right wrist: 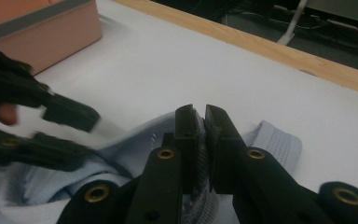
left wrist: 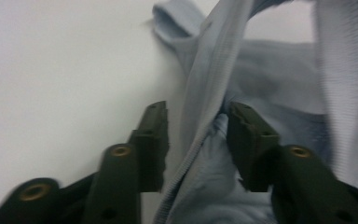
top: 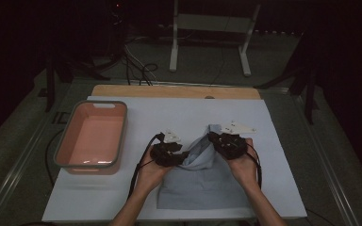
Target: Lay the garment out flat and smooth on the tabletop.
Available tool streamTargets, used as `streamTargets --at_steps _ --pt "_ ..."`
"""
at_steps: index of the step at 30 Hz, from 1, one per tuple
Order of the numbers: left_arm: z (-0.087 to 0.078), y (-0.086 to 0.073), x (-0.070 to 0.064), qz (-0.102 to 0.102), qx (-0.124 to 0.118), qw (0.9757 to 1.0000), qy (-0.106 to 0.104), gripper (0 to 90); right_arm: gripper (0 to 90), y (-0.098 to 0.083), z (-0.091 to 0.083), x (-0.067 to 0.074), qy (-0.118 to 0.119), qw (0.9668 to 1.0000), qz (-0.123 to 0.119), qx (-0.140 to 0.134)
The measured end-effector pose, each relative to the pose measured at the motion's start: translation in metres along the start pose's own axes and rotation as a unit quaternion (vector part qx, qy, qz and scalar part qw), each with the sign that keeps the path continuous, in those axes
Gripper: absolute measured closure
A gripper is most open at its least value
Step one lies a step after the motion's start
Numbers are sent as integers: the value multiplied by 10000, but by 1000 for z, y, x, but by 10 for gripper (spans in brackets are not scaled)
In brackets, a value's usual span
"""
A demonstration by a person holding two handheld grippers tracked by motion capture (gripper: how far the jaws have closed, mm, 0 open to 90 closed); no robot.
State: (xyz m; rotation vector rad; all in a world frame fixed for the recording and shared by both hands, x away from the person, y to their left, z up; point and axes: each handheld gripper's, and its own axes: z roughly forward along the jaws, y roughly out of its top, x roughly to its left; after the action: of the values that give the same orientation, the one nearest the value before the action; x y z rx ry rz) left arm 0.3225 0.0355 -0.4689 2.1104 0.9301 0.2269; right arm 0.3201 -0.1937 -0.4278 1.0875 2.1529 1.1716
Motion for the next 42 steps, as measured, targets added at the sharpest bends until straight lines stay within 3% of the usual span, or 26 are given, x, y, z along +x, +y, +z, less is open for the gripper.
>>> streamTargets --at_steps 2,7,15,23,30,34,38,40,42 --pt "3 0 3 -77 40 10000 -13 692 842 1 0 1 27 10000 -35 -3" --pt "1 6 8 53 89 9999 108 875 838 0 1 2 93 9999 -92 23" --pt "-14 9 24 -237 -170 9988 405 886 754 -1 3 5 198 9997 -141 37" --pt "-13 7 32 -352 -131 9982 474 884 497 -9 2 10 356 9990 -212 170" --pt "-9 6 35 -386 -54 9979 520 882 430 -30 -5 21 637 9969 -281 366" --pt "-8 6 37 -412 -21 9977 537 881 416 -42 -10 24 678 9961 -331 461" --pt "-6 6 38 -437 -9 9976 544 880 419 -51 -8 27 895 9940 -322 549" --pt "-5 6 39 -456 -6 9975 536 880 456 -53 -4 30 977 9927 -383 595" --pt "-5 6 39 -460 14 9975 541 879 587 -52 -1 34 945 9925 -514 589"
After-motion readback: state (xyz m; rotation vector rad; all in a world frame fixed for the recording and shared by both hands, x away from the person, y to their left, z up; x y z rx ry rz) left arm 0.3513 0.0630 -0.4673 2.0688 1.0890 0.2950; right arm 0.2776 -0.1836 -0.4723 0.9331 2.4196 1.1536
